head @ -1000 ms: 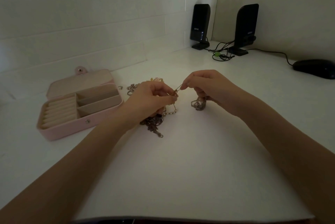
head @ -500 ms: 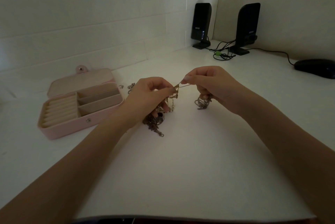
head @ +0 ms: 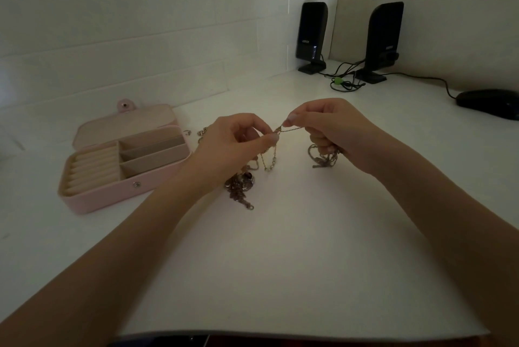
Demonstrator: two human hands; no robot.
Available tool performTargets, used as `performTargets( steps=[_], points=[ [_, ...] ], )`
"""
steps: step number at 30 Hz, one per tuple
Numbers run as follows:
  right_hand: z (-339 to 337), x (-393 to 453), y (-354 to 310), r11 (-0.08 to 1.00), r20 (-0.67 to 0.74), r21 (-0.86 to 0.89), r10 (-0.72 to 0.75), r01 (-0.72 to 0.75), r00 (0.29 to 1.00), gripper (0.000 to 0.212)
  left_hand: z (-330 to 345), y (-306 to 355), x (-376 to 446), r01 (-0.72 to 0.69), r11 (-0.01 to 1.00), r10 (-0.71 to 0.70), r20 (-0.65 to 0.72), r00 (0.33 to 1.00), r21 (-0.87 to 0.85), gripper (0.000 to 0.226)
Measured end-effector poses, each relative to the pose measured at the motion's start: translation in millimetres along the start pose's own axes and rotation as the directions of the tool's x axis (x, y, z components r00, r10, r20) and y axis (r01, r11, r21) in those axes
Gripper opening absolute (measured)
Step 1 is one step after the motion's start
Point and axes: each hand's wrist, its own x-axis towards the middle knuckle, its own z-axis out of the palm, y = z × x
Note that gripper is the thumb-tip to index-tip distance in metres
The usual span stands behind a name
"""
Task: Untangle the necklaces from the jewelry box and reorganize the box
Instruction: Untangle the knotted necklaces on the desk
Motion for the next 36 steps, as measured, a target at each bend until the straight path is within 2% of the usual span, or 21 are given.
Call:
performTargets(
  steps=[8, 11, 16, 18, 20, 23, 25, 28, 30, 36],
  points=[
    [0.9, -1.8, -2.2, 1.0, 0.016, 0.019, 0.003, -0.003, 1.0, 0.016, -1.4, -4.9, 2.0, -0.029, 0.999, 0.027, -0.065, 0.998, -0.031, 0.017],
    [1.5, -2.9, -2.9, 1.0, 0.038, 0.011, 0.022, -0.023, 0.999, 0.015, 0.3, -3.8, 3.5, -0.026, 0.989, 0.013, -0.089, 0.996, -0.146, 0.02],
    [3.6, -3.2, -2.5, 0.997, 0.074, -0.054, 0.06, -0.056, 0.995, 0.014, 2.1, -2.5, 5.8, 0.053, 0.934, -0.095, -0.102, 0.99, -0.354, 0.026],
    [4.7, -3.7, -2.9, 0.995, 0.101, -0.074, 0.075, -0.067, 0.992, 0.015, 3.3, -2.0, 7.0, 0.118, 0.872, -0.17, -0.069, 0.983, -0.475, 0.03],
    [5.0, -4.5, -3.6, 0.995, 0.122, -0.066, 0.082, -0.074, 0.989, 0.016, 4.1, -1.0, 8.9, 0.195, 0.767, -0.246, 0.0, 0.969, -0.611, 0.034],
    [4.5, -5.7, -5.0, 0.996, 0.133, -0.043, 0.089, -0.083, 0.987, 0.016, 3.0, -0.4, 11.0, 0.277, 0.636, -0.25, 0.147, 0.957, -0.72, 0.036],
    [4.5, -6.3, -5.7, 0.996, 0.13, -0.018, 0.084, -0.083, 0.988, 0.014, 1.7, -0.3, 10.9, 0.315, 0.602, -0.236, 0.214, 0.948, -0.733, 0.036],
    [5.8, -7.1, -6.1, 0.997, 0.123, 0.018, 0.073, -0.076, 0.99, 0.014, 1.0, 0.4, 8.3, 0.351, 0.609, -0.196, 0.295, 0.935, -0.711, 0.031],
    [7.1, -7.6, -6.3, 0.997, 0.125, 0.015, 0.067, -0.07, 0.99, 0.014, 1.5, 1.4, 6.6, 0.346, 0.659, -0.172, 0.314, 0.934, -0.668, 0.027],
    [7.8, -7.9, -7.3, 0.998, 0.108, 0.018, 0.05, -0.052, 0.993, 0.012, 0.5, 1.2, 1.9, 0.254, 0.82, -0.161, 0.22, 0.962, -0.513, 0.017]
  ],
)
